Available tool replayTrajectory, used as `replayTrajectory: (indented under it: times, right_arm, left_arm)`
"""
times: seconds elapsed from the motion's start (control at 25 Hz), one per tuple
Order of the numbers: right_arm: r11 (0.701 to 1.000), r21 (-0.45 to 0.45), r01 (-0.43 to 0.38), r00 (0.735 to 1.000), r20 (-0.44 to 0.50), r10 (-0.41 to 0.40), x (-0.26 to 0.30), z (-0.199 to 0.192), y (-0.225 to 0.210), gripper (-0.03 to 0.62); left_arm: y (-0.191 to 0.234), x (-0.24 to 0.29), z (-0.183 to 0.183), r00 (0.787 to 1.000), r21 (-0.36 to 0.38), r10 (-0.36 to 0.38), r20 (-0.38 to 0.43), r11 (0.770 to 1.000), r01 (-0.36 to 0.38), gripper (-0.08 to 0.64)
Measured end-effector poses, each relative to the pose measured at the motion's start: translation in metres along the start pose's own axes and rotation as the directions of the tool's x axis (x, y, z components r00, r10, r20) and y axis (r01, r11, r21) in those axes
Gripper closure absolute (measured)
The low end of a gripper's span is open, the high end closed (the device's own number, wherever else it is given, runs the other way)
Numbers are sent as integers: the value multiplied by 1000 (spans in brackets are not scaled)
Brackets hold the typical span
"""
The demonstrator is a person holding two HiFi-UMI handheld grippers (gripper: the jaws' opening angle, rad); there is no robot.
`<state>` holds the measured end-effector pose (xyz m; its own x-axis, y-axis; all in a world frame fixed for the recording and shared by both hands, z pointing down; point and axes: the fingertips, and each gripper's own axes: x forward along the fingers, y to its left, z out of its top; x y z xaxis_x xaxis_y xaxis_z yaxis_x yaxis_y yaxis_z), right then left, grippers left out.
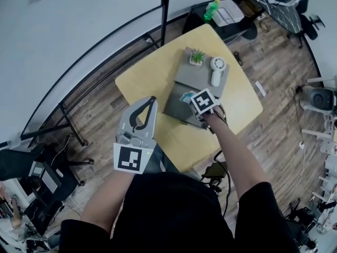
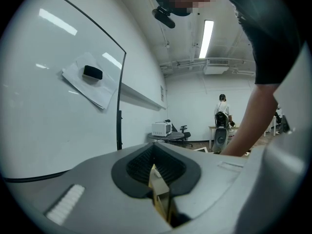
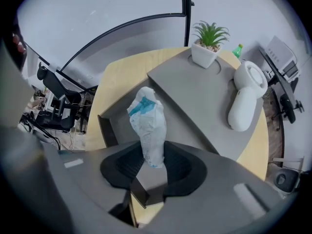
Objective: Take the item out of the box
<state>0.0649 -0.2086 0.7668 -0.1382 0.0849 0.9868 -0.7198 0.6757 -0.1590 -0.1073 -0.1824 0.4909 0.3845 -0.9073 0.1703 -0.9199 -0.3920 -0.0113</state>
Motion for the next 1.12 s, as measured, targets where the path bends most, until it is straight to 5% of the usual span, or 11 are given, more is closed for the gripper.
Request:
replayTrajectory:
  times: [0.32, 0.68, 0.92, 1.12]
  right_arm:
    - [997, -63, 49, 982, 183, -37, -70, 18, 1, 466]
    - [974, -144, 177, 917, 383, -110, -170, 12, 11, 468]
    - [955, -118, 272, 792, 591, -153, -239, 17, 26, 468]
    - [941, -27, 336, 633, 746, -205, -298, 13, 29, 468]
  left_arm:
    - [-15, 6, 17, 999, 13, -36, 31, 999, 36, 560]
    - [-35, 15, 44, 995, 45, -76, 68, 996, 73, 560]
    - [-38, 17, 67, 990, 79, -90, 106, 993, 82, 560]
    - [-42, 17, 92, 985, 114, -99, 138, 990, 83, 560]
